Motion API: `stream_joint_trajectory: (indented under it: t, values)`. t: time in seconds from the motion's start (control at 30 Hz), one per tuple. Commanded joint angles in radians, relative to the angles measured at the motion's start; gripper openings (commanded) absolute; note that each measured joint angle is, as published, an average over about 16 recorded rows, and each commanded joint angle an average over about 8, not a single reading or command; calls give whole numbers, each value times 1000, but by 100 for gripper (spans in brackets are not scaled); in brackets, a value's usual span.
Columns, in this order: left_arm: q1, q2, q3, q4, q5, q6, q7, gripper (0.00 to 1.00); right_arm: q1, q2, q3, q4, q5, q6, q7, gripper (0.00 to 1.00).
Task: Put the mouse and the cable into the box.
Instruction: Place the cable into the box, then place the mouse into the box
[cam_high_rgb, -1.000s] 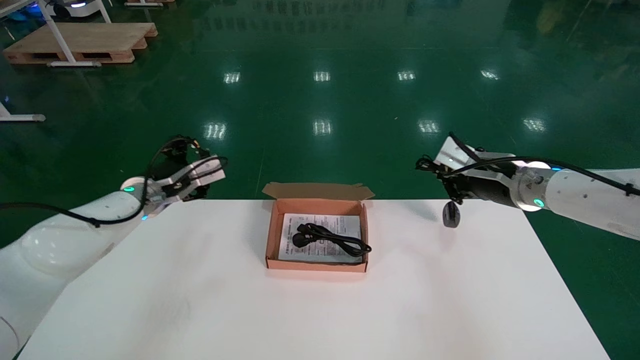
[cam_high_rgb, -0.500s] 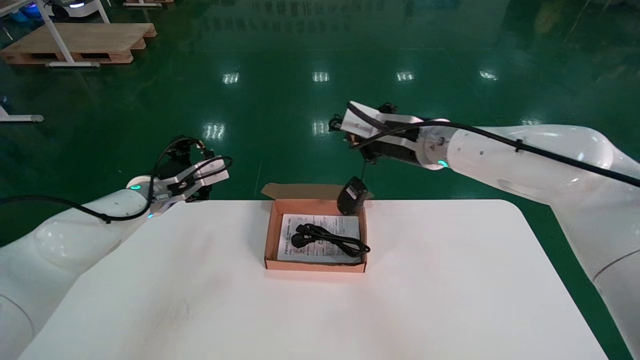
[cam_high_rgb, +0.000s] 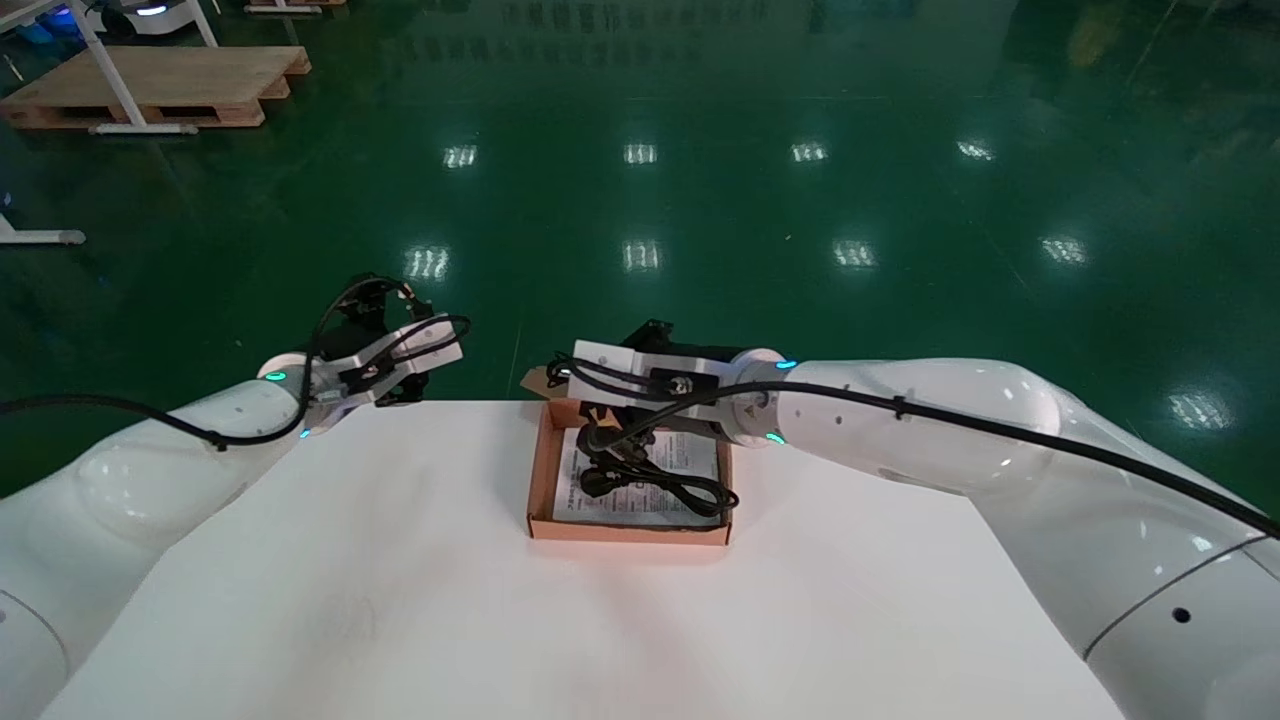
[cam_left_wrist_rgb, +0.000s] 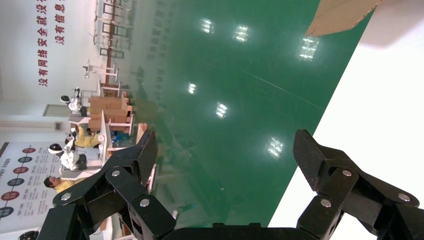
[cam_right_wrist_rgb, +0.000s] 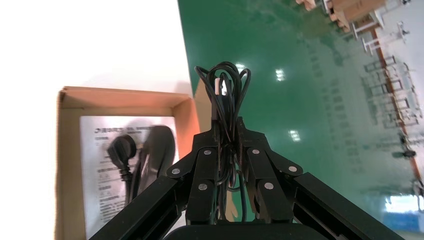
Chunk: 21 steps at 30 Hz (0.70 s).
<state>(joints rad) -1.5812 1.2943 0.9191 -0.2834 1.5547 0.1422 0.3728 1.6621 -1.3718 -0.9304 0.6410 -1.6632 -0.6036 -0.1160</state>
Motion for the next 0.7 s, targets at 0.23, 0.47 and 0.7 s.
stream_joint_trajectory:
  t: [0.23,0.47,0.7]
  values:
    - [0,-2,7,-4,9,-1,-17,100,35,2,-128,30,80,74,67,0]
    - [0,-3,13,-7,18,-2,-31,100,61,6,-189,52,166,89,74,0]
    - [0,-5,19,-10,26,-3,-46,100,80,8,-230,44,234,99,70,0]
